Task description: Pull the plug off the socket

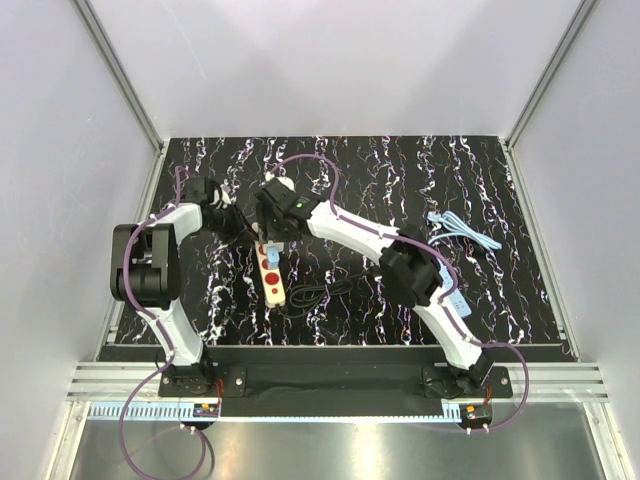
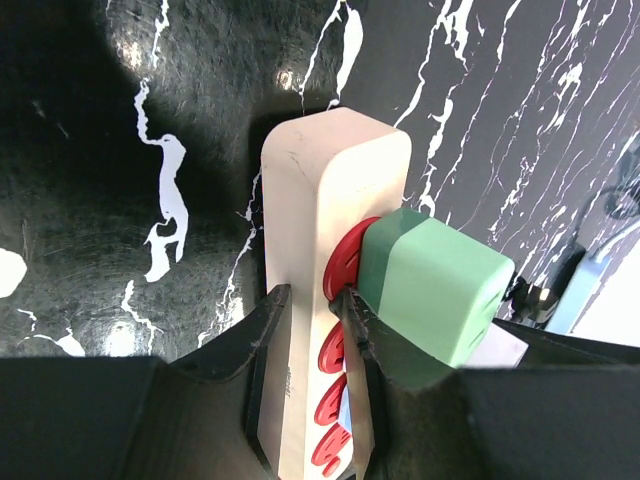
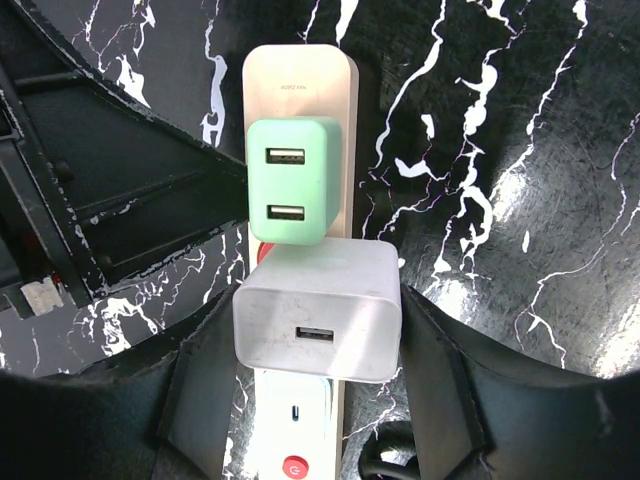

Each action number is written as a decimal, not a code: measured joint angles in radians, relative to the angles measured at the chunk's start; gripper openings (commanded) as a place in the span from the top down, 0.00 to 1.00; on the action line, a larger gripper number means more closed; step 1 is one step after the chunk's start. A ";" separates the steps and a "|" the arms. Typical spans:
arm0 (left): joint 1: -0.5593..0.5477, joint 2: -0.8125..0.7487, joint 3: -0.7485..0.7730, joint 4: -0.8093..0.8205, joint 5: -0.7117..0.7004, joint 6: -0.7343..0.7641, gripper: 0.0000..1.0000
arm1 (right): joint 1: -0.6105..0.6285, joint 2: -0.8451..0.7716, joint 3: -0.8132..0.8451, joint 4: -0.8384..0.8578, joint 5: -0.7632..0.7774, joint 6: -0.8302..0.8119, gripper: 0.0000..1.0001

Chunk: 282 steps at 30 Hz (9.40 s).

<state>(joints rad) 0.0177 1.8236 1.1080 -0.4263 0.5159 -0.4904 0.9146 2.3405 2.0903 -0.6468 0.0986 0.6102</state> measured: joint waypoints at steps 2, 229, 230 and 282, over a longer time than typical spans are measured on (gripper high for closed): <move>-0.002 0.001 0.002 -0.003 0.000 0.000 0.71 | -0.001 0.000 0.010 -0.010 -0.005 0.000 1.00; -0.129 0.194 0.402 -0.450 -0.325 0.026 0.76 | 0.005 0.379 0.666 -0.271 0.154 -0.047 1.00; -0.129 0.195 0.404 -0.452 -0.325 0.025 0.76 | 0.005 0.378 0.666 -0.271 0.154 -0.047 1.00; -0.148 0.195 0.391 -0.428 -0.271 0.015 0.79 | 0.033 0.153 0.233 -0.058 0.301 -0.071 1.00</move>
<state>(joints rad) -0.1303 2.0182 1.4986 -0.8539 0.2447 -0.4755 0.9478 2.4931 2.3234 -0.7052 0.3992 0.5396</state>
